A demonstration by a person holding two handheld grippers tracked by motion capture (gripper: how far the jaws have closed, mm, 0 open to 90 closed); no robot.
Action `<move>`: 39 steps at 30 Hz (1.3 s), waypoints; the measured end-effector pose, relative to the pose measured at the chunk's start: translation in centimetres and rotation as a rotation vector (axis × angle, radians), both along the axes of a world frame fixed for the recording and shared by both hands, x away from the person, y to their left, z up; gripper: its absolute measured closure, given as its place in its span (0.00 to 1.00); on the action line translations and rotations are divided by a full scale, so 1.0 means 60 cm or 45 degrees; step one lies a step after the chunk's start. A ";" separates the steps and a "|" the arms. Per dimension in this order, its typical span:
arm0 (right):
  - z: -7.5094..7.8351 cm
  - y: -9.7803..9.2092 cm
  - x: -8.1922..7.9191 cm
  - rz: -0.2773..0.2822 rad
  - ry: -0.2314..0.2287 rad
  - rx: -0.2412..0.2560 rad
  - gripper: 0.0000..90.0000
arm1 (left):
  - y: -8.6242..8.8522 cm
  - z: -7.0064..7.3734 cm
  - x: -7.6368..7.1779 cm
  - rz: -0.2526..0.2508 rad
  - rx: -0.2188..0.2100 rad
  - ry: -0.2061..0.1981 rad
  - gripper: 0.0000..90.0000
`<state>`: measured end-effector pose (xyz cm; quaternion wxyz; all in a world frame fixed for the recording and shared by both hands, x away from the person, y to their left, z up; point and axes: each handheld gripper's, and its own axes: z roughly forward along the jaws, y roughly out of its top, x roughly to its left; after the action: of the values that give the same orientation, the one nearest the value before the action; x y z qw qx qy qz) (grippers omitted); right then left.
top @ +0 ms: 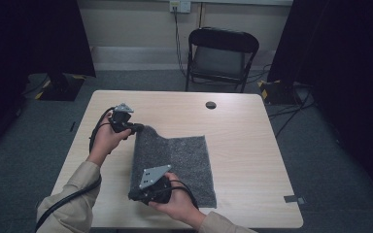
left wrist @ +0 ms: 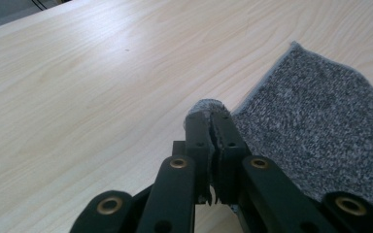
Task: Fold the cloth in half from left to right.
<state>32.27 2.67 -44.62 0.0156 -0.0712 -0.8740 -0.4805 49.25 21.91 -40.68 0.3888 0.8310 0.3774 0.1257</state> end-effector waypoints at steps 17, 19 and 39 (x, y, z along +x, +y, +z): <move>0.032 -0.025 -0.006 -0.028 -0.017 0.042 0.98 | -0.040 0.035 0.001 -0.034 -0.013 -0.037 0.97; 0.033 -0.028 -0.005 -0.031 -0.014 0.043 0.98 | -0.042 0.036 0.003 -0.039 -0.013 -0.042 0.97; 0.037 0.029 0.002 0.037 -0.018 0.038 0.98 | 0.026 0.045 -0.001 0.010 0.023 -0.032 0.97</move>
<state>32.37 4.43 -42.42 0.0175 -0.0551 -0.8677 -0.4937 49.20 23.46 -37.99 0.3856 0.8314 0.3745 0.1411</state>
